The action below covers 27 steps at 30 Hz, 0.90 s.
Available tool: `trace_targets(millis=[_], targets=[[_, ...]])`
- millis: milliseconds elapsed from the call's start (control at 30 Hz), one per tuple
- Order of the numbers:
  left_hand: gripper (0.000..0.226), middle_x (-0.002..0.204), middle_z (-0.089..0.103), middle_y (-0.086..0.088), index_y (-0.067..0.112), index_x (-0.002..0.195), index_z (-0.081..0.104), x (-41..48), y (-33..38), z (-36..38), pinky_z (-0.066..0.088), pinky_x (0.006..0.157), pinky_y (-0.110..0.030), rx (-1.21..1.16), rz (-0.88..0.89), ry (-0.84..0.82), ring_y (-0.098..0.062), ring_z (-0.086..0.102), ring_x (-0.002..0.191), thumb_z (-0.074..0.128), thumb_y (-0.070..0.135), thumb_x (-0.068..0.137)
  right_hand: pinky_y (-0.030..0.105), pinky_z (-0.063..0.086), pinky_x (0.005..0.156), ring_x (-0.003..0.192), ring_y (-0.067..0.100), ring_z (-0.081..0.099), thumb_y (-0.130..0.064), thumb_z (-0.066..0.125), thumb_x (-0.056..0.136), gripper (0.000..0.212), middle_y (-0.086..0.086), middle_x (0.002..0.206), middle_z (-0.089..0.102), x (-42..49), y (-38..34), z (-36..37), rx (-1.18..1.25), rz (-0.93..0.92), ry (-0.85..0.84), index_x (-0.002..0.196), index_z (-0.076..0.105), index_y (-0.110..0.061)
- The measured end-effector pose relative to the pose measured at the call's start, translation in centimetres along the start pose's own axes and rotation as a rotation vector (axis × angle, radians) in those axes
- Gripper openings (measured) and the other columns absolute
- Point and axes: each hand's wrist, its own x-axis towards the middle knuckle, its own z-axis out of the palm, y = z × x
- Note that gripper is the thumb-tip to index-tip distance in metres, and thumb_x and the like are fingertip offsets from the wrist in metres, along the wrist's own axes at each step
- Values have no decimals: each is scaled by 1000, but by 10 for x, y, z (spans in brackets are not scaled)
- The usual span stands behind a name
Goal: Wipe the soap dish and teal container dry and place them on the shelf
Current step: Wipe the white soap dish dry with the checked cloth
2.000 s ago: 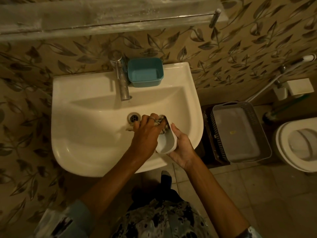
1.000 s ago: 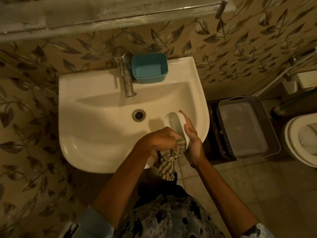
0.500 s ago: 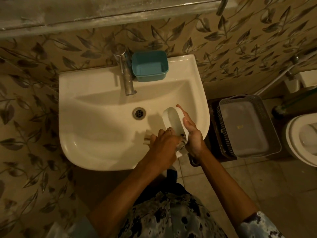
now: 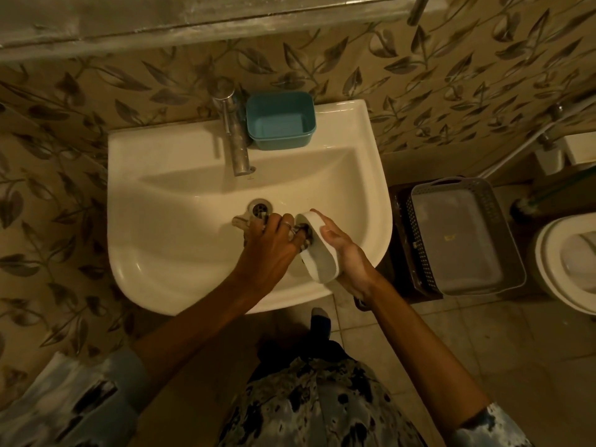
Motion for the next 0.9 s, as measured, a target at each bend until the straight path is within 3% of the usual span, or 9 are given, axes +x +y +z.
trace_targets(millis=[133,233,300,433,567,667,733,833,900], targets=[[42,108,65,-2,31,108,67,3,5,-4,48,74,-35,-56,-108,-30,-24,61,98,71,20,68,50,30,116,135,26,43,-24,33,103,45,9,147,45,8,-6,0,-49,-14,-12,148,35,-19],[51,132,46,-10,26,129,53,7,16,-6,38,87,-42,-314,-274,-157,-31,42,119,59,7,82,47,28,117,136,23,42,-23,34,103,44,7,148,45,14,-9,-4,-70,-43,6,147,37,-18],[49,137,39,-11,24,131,51,8,23,-10,35,92,-44,-438,-332,-224,-32,36,121,53,5,86,43,29,118,136,20,41,-24,36,103,44,4,148,45,18,-9,-5,-100,-75,16,146,38,-18],[47,132,39,-10,21,129,50,7,30,-21,35,94,-45,-535,-339,-262,-30,38,117,57,6,85,28,32,112,136,13,40,-38,41,92,56,-1,147,45,24,-12,-5,-176,-149,9,145,39,-22],[45,120,41,-8,21,120,54,1,43,-35,35,92,-44,-726,-324,-272,-29,40,110,58,0,80,22,29,112,135,4,40,-36,40,93,53,-9,143,46,30,-20,-8,-206,-226,13,144,39,-23],[42,118,43,-7,24,121,57,3,40,-42,41,96,-49,-978,-375,-382,-30,45,112,57,5,84,8,32,103,130,-7,42,-35,40,94,49,-16,140,47,30,-23,-9,-229,-249,16,142,40,-27],[41,119,51,-10,21,123,59,7,31,-49,46,95,-44,-1199,-358,-445,-30,52,112,53,4,86,11,32,107,132,-6,40,-36,39,95,50,-14,143,46,29,-21,-11,-226,-260,32,144,40,-26],[35,116,64,-12,10,117,63,13,17,-60,51,93,-39,-1469,-352,-545,-25,60,109,48,-3,89,36,25,119,139,7,37,-32,38,95,49,-4,149,42,29,-15,-11,-193,-298,47,143,38,-25],[37,119,64,-10,11,122,60,15,9,-62,49,98,-41,-1631,-419,-610,-24,59,112,49,-4,90,44,24,119,140,14,38,-27,36,95,49,2,150,42,27,-13,-10,-141,-330,55,144,37,-23]])
